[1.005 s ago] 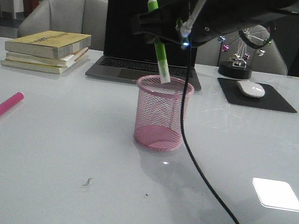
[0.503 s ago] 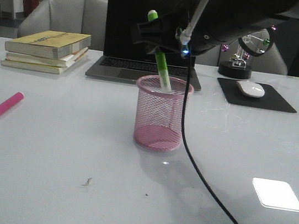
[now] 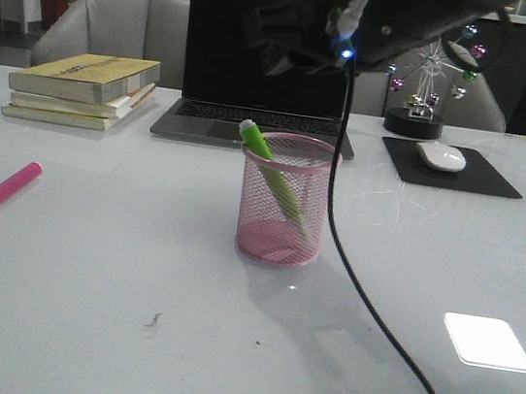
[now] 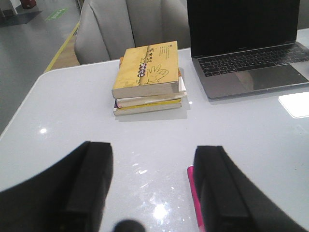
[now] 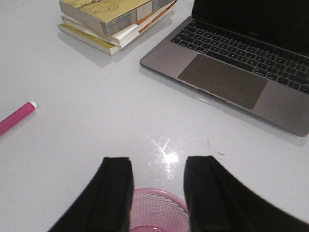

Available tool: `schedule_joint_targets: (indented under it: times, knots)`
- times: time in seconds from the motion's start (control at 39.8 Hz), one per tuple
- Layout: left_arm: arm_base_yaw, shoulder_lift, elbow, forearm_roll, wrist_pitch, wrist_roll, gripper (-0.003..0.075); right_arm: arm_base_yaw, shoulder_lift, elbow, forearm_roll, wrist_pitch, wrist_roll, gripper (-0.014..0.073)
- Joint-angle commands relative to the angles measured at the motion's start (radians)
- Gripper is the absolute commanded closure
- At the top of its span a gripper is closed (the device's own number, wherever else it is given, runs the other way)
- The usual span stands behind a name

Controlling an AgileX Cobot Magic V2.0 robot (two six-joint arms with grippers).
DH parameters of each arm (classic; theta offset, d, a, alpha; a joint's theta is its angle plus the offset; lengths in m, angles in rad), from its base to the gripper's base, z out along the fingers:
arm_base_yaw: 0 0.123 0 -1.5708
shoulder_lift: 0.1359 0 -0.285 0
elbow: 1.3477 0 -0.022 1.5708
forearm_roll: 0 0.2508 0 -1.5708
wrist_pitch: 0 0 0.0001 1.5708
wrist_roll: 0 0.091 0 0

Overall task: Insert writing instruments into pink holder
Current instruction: 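Lower the green marker into the holder and open the right gripper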

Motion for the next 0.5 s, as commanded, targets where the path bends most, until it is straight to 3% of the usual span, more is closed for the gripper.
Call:
schedule_joint_targets:
  times: [0.0, 0.2, 0.48]
  knots:
    - [0.003, -0.008, -0.038, -0.010, -0.084, -0.007, 0.0283, -0.041, -0.119, -0.027, 0.000, 0.024, -0.012, 0.0205]
    - [0.003, -0.008, -0.038, -0.010, -0.084, -0.007, 0.0283, -0.173, -0.280, -0.016, -0.060, 0.302, -0.012, 0.0205]
    - [0.003, -0.008, -0.038, -0.010, -0.084, -0.007, 0.0283, -0.355, -0.530, 0.129, -0.068, 0.369, -0.012, 0.0205]
